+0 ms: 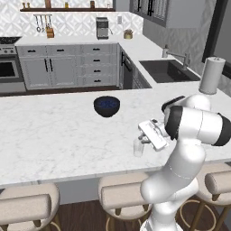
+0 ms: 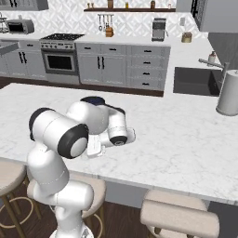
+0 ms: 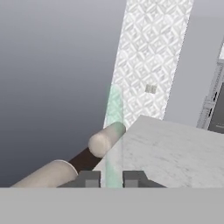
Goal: Take a straw from the drawer in front and place it inside the glass cup on the dining counter.
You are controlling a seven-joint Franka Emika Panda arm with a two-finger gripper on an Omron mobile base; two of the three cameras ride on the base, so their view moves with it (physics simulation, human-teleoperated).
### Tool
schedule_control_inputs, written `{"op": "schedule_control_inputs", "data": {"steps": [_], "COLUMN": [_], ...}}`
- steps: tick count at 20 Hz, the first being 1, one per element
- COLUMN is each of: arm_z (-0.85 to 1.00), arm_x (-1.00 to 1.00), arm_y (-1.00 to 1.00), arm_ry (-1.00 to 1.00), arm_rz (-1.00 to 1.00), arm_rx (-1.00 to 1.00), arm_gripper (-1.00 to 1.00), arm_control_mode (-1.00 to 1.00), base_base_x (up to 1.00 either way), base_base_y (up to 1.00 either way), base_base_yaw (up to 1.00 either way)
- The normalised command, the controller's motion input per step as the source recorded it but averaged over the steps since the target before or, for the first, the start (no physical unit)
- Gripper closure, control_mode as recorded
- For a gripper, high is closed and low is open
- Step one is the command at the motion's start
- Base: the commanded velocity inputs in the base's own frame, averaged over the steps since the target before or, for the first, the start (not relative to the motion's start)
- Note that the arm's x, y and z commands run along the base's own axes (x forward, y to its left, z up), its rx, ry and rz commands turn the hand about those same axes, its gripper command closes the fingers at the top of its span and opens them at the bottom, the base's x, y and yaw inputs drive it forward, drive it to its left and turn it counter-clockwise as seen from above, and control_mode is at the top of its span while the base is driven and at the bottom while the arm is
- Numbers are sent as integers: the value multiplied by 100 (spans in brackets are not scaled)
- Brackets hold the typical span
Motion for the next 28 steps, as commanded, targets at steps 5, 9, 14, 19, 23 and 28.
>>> {"op": "schedule_control_inputs", "data": {"steps": [5,9,14,19,23,28], "arm_z": [-2,15,76,100,100,73], "arm_x": [1,-2,-26,-56,-83,-87], "arm_y": [0,-3,-7,2,30,61], "arm_ry": [0,-7,-20,-24,-35,-43], "arm_rz": [0,0,0,0,0,0], "arm_rx": [0,0,0,0,-5,-23], "arm_gripper": [-100,-100,-100,-100,-100,-100], "arm_control_mode": [-100,-100,-100,-100,-100,-100], "base_base_x": [0,0,0,0,0,0], "base_base_y": [0,0,0,0,0,0], "base_base_yaw": [0,0,0,0,0,0]}}
